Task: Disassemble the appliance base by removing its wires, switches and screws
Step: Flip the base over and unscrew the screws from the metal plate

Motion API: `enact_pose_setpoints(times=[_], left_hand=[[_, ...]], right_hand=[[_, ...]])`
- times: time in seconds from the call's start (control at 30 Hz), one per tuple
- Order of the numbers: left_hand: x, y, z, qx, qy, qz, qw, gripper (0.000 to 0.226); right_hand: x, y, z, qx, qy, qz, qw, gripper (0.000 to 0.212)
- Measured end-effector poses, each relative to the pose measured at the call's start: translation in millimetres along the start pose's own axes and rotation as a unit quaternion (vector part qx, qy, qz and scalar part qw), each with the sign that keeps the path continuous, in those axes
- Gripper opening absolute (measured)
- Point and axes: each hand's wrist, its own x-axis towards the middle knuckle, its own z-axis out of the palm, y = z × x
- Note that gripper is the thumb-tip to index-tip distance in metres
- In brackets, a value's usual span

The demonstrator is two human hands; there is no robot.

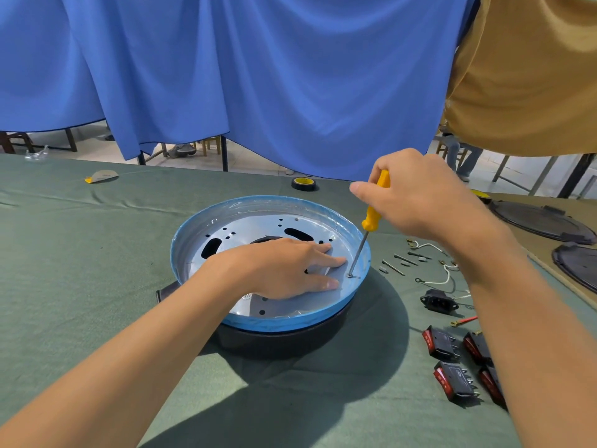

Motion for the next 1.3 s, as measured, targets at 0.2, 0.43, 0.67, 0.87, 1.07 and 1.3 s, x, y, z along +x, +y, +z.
enact_pose_setpoints(times=[0.2, 0.43, 0.67, 0.87, 1.07, 1.3], left_hand=[[-0.7, 1.2, -0.6, -0.003, -0.005, -0.003, 1.0, 0.053], [-1.5, 3.0, -1.5, 0.004, -0.003, -0.001, 1.0, 0.053], [-1.2, 3.8, -2.0, 0.002, -0.004, -0.002, 1.0, 0.054], [-1.3, 1.0, -0.4, -0.003, -0.004, -0.001, 1.0, 0.053], [-0.7, 1.4, -1.4, 0.002, -0.005, 0.0, 1.0, 0.054], [-1.0, 2.8, -1.9, -0.001, -0.007, 0.0, 1.0, 0.054]], right_hand=[[0.2, 0.8, 1.6, 0.001, -0.032, 0.003, 0.999, 0.035], [-0.3, 1.1, -5.8, 0.032, -0.064, -0.024, 0.997, 0.01], [-0.5, 0.0, -3.9, 0.023, -0.029, -0.027, 0.999, 0.022], [-1.5, 0.6, -0.6, -0.044, -0.012, 0.002, 0.999, 0.04], [-0.5, -1.8, -5.1, 0.022, -0.056, -0.022, 0.998, 0.011], [-1.8, -0.2, -5.6, 0.011, -0.032, -0.014, 0.999, 0.021]])
